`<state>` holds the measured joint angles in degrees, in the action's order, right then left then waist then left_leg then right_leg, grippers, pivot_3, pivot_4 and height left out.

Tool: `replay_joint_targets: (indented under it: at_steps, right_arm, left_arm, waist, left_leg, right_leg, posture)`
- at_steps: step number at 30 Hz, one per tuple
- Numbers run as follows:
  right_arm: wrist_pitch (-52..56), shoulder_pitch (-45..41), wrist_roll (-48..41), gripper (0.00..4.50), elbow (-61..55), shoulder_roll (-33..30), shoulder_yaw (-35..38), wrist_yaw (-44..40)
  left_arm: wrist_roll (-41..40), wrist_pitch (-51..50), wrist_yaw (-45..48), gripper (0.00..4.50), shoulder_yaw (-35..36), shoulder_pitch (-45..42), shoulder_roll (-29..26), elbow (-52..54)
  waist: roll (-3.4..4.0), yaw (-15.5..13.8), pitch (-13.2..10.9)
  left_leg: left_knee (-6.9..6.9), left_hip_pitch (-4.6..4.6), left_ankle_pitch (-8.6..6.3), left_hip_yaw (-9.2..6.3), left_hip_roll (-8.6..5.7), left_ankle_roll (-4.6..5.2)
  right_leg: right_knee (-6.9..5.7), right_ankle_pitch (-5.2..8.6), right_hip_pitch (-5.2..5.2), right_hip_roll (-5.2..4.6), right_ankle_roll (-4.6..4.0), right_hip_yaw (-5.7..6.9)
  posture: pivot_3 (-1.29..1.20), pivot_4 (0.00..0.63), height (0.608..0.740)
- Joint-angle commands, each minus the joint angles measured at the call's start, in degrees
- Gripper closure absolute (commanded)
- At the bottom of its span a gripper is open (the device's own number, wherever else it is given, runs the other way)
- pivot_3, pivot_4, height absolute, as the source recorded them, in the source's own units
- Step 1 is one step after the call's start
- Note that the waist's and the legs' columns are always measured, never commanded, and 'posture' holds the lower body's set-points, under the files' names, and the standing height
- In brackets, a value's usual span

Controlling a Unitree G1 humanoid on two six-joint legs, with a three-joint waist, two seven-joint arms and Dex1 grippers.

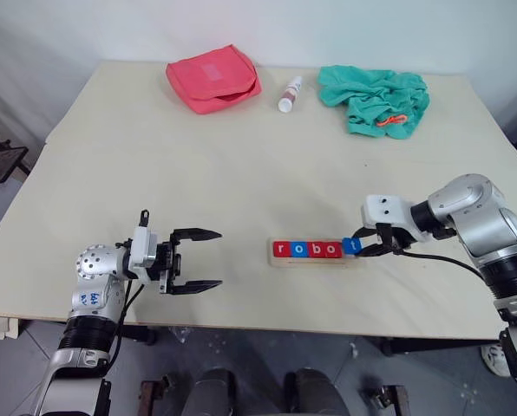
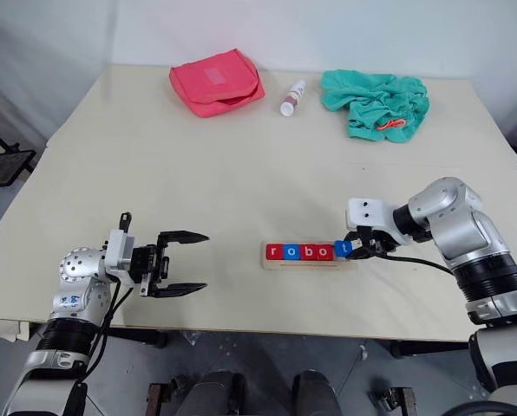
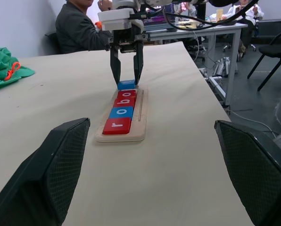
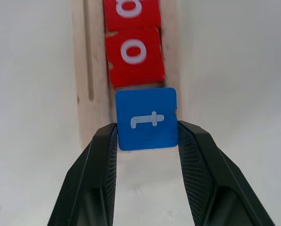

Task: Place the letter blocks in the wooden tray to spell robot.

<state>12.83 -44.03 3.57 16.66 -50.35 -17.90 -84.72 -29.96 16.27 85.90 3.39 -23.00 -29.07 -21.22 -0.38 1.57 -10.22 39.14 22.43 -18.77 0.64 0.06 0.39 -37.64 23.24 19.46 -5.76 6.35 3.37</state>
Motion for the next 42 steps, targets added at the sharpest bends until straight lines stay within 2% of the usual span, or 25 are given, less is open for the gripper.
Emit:
replay_joint_targets:
  at_steps: [1,9,17,18,25,28,33,39,40,42]
  right_arm:
    - [-0.28,-0.09,0.17,3.03,-0.33,-0.33,0.64,0.29]
    - [0.65,1.03,-0.01,3.03,-2.08,-0.1,-0.17,-0.36]
    - [3.27,0.95,-1.39,0.26,-4.48,0.52,0.69,-0.7]
    - [3.46,1.11,-1.57,0.05,-4.89,0.34,0.79,-0.89]
    - [7.02,3.07,-5.62,0.05,-8.18,-0.79,5.08,0.29]
    - [8.33,5.18,-8.17,0.61,-9.77,-2.49,7.29,-0.37]
    - [7.08,8.5,-9.42,2.24,-10.65,-4.69,10.46,1.63]
    - [6.39,10.74,-8.21,4.3,-9.64,-4.53,9.49,3.69]
    - [6.37,11.0,-8.14,4.46,-9.59,-4.26,9.3,4.1]
    - [6.5,11.37,-8.19,4.46,-9.84,-3.91,8.93,4.52]
  left_arm:
    - [0.17,0.78,0.14,0.0,0.49,-0.71,0.47,0.56]
    - [0.56,0.86,0.21,0.0,0.89,-0.95,0.67,0.26]
    - [0.63,0.89,0.23,0.0,0.95,-1.01,0.88,0.2]
    - [0.66,0.95,0.27,0.0,0.93,-1.08,0.93,0.07]
    - [0.72,1.23,0.34,0.0,0.83,-1.43,1.25,-0.44]
    - [0.67,1.2,0.39,0.0,0.8,-1.36,1.29,-0.42]
    - [0.61,1.21,0.66,0.0,0.76,-1.61,1.31,-0.92]
    - [0.62,1.27,0.9,0.0,0.56,-1.89,1.53,-1.32]
    - [0.61,1.26,0.93,0.0,0.55,-1.95,1.55,-1.33]
    - [0.62,1.25,0.94,0.0,0.55,-2.06,1.55,-1.38]
  waist:
    - [0.0,-0.01,0.0]
    - [0.0,0.01,0.0]
    - [0.0,0.01,0.0]
    - [0.0,-0.01,0.0]
    - [0.0,-0.08,0.0]
    - [0.0,-0.24,0.0]
    - [0.0,-0.18,0.0]
    - [0.0,-0.01,0.0]
    - [0.0,-0.02,0.0]
    - [0.0,-0.06,0.0]
  left_leg:
    - [0.0,0.0,0.0,0.0,0.0,0.0]
    - [0.0,0.0,0.0,0.0,0.0,0.0]
    - [0.0,0.0,0.0,0.0,0.01,0.0]
    - [0.0,0.0,0.0,0.0,0.0,0.0]
    - [0.0,0.0,0.0,-0.01,0.0,0.0]
    - [-0.01,0.02,0.0,-0.04,-0.03,0.0]
    - [-0.02,0.02,0.0,-0.08,-0.04,0.0]
    - [-0.02,0.01,0.0,-0.05,-0.02,0.0]
    - [-0.01,0.01,0.0,-0.05,-0.02,0.0]
    - [-0.02,0.01,0.0,-0.05,-0.03,0.0]
  right_leg:
    - [0.0,0.0,0.0,0.0,0.0,0.0]
    - [0.0,0.0,0.0,0.01,0.0,0.01]
    - [0.0,0.0,0.0,0.0,0.0,0.02]
    - [0.0,0.0,0.0,0.0,0.0,0.01]
    - [0.0,0.0,-0.01,0.0,0.0,0.02]
    - [0.01,0.0,-0.01,-0.02,0.0,0.03]
    - [0.02,-0.01,-0.04,-0.03,0.02,0.07]
    - [0.02,-0.01,-0.04,-0.01,0.02,0.07]
    - [0.02,-0.01,-0.04,-0.01,0.02,0.07]
    - [0.02,-0.01,-0.04,-0.02,0.02,0.07]
  posture:
    - [0.0,0.15,0.74]
    - [0.0,0.15,0.74]
    - [0.0,0.15,0.74]
    - [0.0,0.15,0.74]
    - [0.0,0.15,0.74]
    - [0.0,0.15,0.74]
    - [0.0,0.15,0.74]
    - [0.0,0.15,0.74]
    - [0.0,0.15,0.74]
    - [0.0,0.15,0.74]
